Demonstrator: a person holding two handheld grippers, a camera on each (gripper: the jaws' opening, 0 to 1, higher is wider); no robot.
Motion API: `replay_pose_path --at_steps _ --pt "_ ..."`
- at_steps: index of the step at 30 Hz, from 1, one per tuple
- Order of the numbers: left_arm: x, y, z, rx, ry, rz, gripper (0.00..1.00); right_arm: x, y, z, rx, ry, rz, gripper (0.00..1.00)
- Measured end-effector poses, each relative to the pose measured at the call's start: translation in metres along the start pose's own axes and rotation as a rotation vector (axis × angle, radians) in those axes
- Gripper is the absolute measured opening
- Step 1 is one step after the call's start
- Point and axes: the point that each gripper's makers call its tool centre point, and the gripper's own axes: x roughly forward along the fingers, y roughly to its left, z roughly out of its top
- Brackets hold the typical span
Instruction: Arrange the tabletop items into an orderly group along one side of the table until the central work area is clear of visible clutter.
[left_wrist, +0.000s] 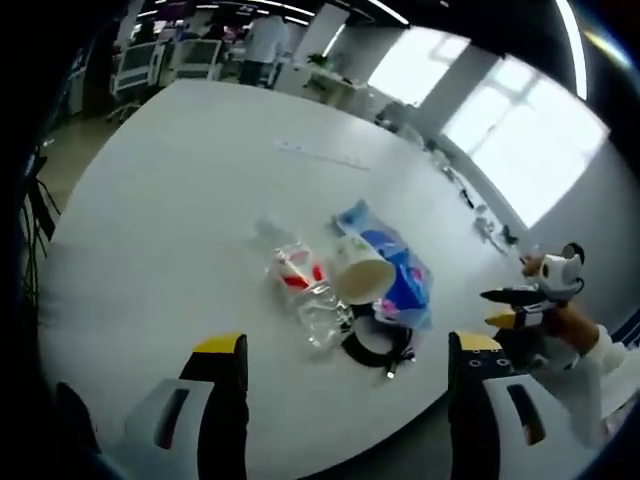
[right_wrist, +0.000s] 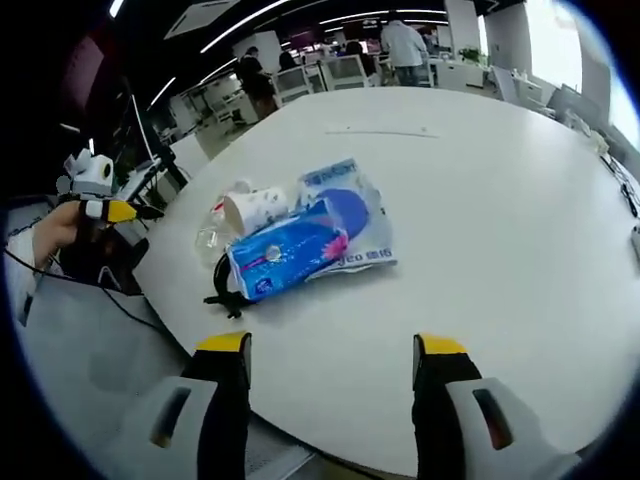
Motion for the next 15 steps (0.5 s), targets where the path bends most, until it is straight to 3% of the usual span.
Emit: replay_pose_path --at_steps 15 --pt "0.013 0.014 0.019 -0.071 -0.024 0.024 0.79 0.006 0.001 0.003 -0.017 0.007 0.008 0.62"
